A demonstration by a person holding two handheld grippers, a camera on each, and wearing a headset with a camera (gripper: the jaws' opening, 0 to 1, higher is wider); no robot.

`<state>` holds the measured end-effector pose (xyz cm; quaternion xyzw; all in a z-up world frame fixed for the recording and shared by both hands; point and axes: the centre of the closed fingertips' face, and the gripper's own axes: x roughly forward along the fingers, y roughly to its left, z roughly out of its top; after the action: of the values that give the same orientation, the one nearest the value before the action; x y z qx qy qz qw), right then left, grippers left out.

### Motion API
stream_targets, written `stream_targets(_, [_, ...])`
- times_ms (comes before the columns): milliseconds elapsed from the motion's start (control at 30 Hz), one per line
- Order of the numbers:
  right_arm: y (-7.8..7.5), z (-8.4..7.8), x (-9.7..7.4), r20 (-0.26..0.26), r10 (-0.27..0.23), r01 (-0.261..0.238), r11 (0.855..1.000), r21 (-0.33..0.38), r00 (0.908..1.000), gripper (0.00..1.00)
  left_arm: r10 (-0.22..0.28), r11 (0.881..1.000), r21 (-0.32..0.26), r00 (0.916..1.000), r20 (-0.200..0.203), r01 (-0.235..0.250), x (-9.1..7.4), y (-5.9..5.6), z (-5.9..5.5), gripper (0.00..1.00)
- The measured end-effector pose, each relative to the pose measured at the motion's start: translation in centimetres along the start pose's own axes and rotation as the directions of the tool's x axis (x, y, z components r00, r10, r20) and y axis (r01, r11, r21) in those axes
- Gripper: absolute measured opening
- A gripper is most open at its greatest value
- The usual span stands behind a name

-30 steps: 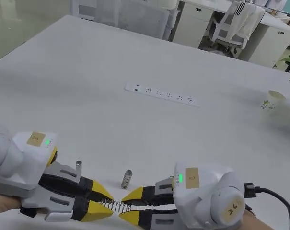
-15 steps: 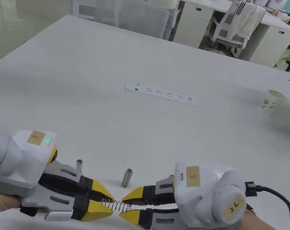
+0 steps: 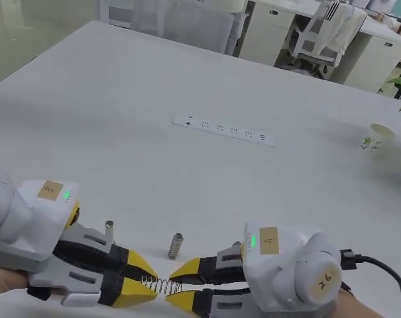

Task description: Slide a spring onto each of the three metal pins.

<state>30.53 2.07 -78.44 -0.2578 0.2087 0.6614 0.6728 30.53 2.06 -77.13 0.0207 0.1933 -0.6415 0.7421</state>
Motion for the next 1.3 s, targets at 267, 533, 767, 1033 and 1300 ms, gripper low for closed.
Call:
stream_targets(267, [0.0,-0.4,-0.1,-0.006,-0.001,0.001,1.0,-0.006,1.0,0.08,-0.001,1.0,-0.009,1.0,-0.002,0.001,-0.1,0.0,-0.1,0.03])
stream_targets(533, [-0.3,0.6,-0.7,0.009,-0.018,0.019,0.998,-0.058,0.9998,0.07,0.017,1.0,-0.01,0.9998,-0.005,-0.017,-0.2,0.4,-0.2,0.03])
stream_targets(767, [-0.2,2.3,-1.1,0.014,-0.001,0.003,0.991,-0.133,0.9999,0.07,0.021,1.0,-0.001,0.9995,-0.022,-0.021,-0.1,0.5,-0.6,0.03])
stream_targets(1033, [0.2,3.7,-0.7,0.037,0.014,-0.007,0.985,-0.171,0.9992,0.07,0.03,0.999,0.024,0.9988,-0.04,-0.029,0.1,0.5,-0.9,0.03])
stream_targets(1300, [0.3,4.6,-0.3,0.055,0.022,-0.011,0.983,-0.181,0.9983,0.08,0.04,0.999,0.036,0.9979,-0.051,-0.038,0.2,0.7,-1.0,0.03])
